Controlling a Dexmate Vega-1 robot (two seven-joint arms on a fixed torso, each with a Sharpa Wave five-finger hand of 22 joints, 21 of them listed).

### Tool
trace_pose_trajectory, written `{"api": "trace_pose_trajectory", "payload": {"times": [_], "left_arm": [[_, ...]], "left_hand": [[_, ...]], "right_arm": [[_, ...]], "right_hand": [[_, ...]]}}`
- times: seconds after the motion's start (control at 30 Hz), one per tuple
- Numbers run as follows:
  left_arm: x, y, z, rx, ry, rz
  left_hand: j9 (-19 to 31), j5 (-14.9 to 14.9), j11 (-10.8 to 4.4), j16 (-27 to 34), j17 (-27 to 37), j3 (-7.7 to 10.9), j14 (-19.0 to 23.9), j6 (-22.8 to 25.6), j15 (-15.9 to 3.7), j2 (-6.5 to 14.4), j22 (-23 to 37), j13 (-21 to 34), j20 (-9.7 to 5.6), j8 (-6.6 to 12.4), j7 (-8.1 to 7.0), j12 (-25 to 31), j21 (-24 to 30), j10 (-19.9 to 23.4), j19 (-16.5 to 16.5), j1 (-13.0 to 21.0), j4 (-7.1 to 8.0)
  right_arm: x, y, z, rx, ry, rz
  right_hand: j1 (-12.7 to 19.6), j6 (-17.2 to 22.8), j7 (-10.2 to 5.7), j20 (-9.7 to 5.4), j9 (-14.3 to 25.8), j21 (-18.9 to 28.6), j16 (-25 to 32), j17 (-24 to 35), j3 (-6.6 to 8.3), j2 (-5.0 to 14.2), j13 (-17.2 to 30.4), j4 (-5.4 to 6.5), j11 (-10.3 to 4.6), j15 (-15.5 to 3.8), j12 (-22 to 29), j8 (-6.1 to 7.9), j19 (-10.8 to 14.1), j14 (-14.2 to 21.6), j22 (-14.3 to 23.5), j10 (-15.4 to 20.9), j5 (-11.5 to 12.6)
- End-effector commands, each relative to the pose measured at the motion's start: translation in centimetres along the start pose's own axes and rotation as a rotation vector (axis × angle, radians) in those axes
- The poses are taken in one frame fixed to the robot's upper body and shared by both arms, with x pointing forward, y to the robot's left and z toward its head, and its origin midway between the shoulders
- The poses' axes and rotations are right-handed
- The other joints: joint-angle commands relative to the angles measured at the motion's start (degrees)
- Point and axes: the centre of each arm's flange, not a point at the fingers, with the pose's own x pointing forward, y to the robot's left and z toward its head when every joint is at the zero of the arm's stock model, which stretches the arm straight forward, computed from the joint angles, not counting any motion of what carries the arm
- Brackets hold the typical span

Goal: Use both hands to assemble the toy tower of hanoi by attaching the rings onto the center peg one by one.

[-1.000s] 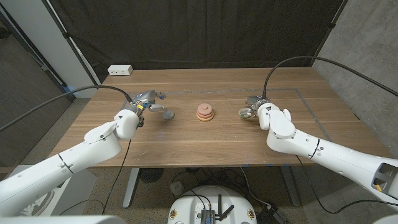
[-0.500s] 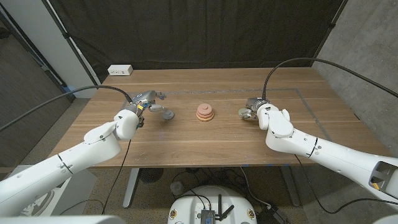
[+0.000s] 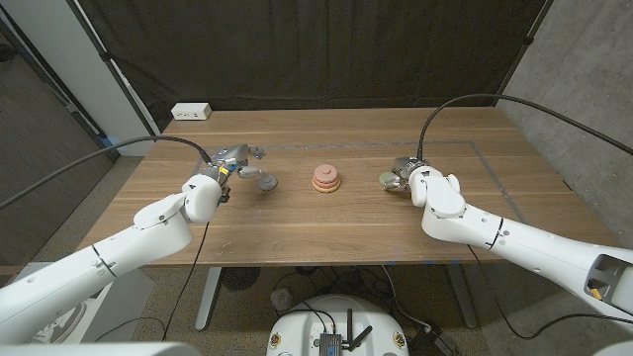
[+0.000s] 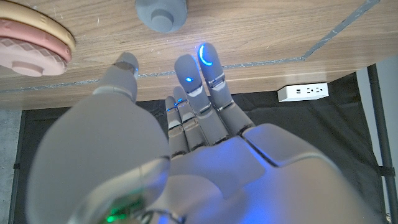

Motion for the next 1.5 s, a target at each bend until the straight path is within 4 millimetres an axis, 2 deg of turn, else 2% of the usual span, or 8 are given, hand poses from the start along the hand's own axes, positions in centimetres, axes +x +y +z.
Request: {"api": "trace_pose_trajectory", "payload": {"times": [0.03, 0.67, 0.97, 1.13, 1.23, 1.33, 1.5], "left_arm": [[0.19, -0.11, 0.11, -0.001, -0.004, -0.004], [0.16, -0.67, -0.25, -0.012, 0.005, -0.015], [0.02, -0.78, -0.29, -0.016, 0.005, -0.017], [-0.11, -0.73, -0.35, -0.017, 0.007, -0.013], [-0.17, -0.67, -0.37, -0.018, 0.009, -0.011], [-0.25, -0.61, -0.36, -0.019, 0.008, -0.008], [-0.37, -0.54, -0.35, -0.021, 0.009, -0.006]], "left_hand": [[0.19, 0.42, -0.07, 0.08, -0.06, 0.45, 0.18, 0.5, -3.74, 0.15, 0.13, 0.24, -7.91, 0.09, -0.01, -0.17, -0.24, 0.45, 0.58, -0.34, -0.15], [0.2, 0.48, 0.07, 0.06, -0.12, 0.65, 0.22, 0.66, -3.75, 0.31, 0.1, 0.29, -7.9, 0.07, -0.07, -0.09, -0.35, 0.78, 0.72, -0.54, -0.19], [0.21, 0.52, 0.11, -0.02, -0.21, 0.81, 0.18, 0.78, -3.75, 0.43, 0.09, 0.3, -7.92, 0.06, 0.01, -0.12, -0.42, 0.86, 0.76, -0.58, -0.25], [0.22, 0.54, 0.0, 0.14, -0.03, 0.94, 0.37, 0.87, -3.75, 0.54, 0.09, 0.34, -7.92, 0.06, 0.05, -0.09, -0.49, 1.01, 0.74, -0.65, -0.26], [0.23, 0.55, -0.03, 0.02, -0.15, 1.0, 0.23, 0.91, -3.75, 0.59, 0.09, 0.33, -7.91, 0.05, 0.06, -0.11, -0.52, 1.04, 0.75, -0.7, -0.27], [0.23, 0.56, -0.02, -0.01, -0.16, 1.04, 0.21, 0.94, -3.75, 0.63, 0.09, 0.33, -7.89, 0.05, 0.09, -0.12, -0.53, 1.07, 0.8, -0.75, -0.26], [0.23, 0.57, 0.03, 0.01, -0.14, 1.11, 0.24, 0.97, -3.75, 0.67, 0.09, 0.35, -7.9, 0.03, 0.09, -0.13, -0.56, 1.08, 0.82, -0.8, -0.28]], "right_arm": [[0.36, 0.15, 0.12, -0.004, 0.01, 0.012], [0.63, 0.46, 0.69, -0.031, 0.02, 0.035], [0.57, 0.7, 0.66, -0.036, 0.026, 0.032], [0.5, 0.76, 0.65, -0.033, 0.033, 0.013], [0.45, 0.79, 0.65, -0.031, 0.035, -0.009], [0.42, 0.83, 0.68, -0.025, 0.032, -0.022], [0.39, 0.93, 0.78, -0.032, 0.03, -0.041]], "right_hand": [[0.27, 0.55, 0.01, -6.7, -0.06, 0.29, 0.07, 0.24, -0.24, 0.39, -0.04, 0.15, -0.18, -5.48, 0.33, 0.32, 0.29, 0.37, 0.23, 0.58, -0.31], [0.36, 1.05, -0.1, -6.72, -0.18, 0.31, 0.12, 0.63, -0.33, 0.73, 0.0, 0.19, -0.31, -5.48, 0.51, 0.46, 0.34, 0.64, 0.2, 1.24, -0.3], [0.68, 1.5, -0.46, -6.73, -0.3, 0.54, 0.52, 1.15, -0.49, 0.98, 0.1, 0.08, -0.91, -5.5, 0.84, 0.57, 0.7, 1.38, 0.34, 2.41, -0.31], [0.99, 2.96, -0.91, -6.76, -0.36, 0.73, 0.64, 1.39, -0.53, 1.26, 0.25, 0.03, -1.76, -5.51, 1.24, 1.09, 1.16, 1.78, 0.42, 3.79, -0.32], [1.38, 4.14, -1.58, -6.79, -0.41, 0.99, 1.53, 2.37, -0.49, 1.54, 0.42, 0.0, -2.41, -5.51, 1.87, 1.46, 1.82, 2.95, 0.6, 5.94, -0.36], [1.57, 5.78, -3.82, -6.81, -0.48, 1.39, 2.3, 3.16, -0.46, 1.81, 0.65, 0.05, -3.19, -5.51, 2.18, 1.96, 2.76, 4.06, 0.98, 7.4, -0.41], [1.98, 7.99, -5.84, -6.85, -0.57, 1.59, 3.54, 3.99, -0.35, 2.1, 1.09, 0.02, -4.39, -5.51, 3.0, 2.67, 4.08, 5.71, 1.31, 10.6, -0.44]]}}
